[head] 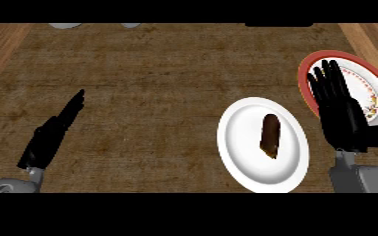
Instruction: Pick the sweet potato from the plate and place it in the plate
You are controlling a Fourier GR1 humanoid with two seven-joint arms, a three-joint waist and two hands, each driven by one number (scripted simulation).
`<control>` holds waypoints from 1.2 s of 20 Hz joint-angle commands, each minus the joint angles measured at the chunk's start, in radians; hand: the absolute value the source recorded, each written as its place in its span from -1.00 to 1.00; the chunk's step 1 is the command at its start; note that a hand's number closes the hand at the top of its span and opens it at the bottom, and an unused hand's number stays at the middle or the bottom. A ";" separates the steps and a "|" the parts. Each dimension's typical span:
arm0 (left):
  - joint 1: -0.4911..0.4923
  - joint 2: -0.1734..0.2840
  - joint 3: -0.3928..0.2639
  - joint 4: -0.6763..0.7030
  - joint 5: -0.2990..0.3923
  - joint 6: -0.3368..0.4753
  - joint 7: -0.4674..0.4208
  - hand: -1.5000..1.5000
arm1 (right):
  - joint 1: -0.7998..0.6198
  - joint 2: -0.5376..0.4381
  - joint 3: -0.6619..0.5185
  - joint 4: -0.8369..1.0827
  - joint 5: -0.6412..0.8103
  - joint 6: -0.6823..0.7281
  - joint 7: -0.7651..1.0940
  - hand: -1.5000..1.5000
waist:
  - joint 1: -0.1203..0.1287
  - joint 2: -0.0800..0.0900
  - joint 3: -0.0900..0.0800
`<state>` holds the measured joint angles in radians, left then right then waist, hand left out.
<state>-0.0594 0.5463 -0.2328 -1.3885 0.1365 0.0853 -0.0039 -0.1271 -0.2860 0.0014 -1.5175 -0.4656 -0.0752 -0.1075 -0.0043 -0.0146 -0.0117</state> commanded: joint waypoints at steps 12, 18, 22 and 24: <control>0.012 -0.196 0.047 0.017 0.067 0.167 0.110 0.00 | -0.120 -0.434 0.433 0.003 0.861 -0.120 0.292 1.00 | 0.019 0.010 0.006; 0.001 -0.236 0.024 -0.036 0.014 0.232 0.177 0.00 | 0.026 -0.223 0.346 0.010 0.581 -0.099 0.081 -1.00 | 0.004 0.014 0.012; 0.001 -0.237 0.018 -0.072 0.013 0.234 0.216 0.00 | -0.034 -0.351 0.457 -0.050 0.725 0.034 0.264 -1.00 | 0.013 0.013 0.011; -0.019 -0.247 0.010 -0.052 -0.006 0.248 0.215 0.00 | -0.076 -0.417 0.485 -0.038 0.789 0.093 0.311 -1.00 | 0.012 0.013 0.010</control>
<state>-0.0677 0.3077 -0.2160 -1.4333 0.1472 0.3166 0.1881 -0.1674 -0.6251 0.4245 -1.5449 0.2360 -0.0737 0.1306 0.0068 -0.0010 -0.0017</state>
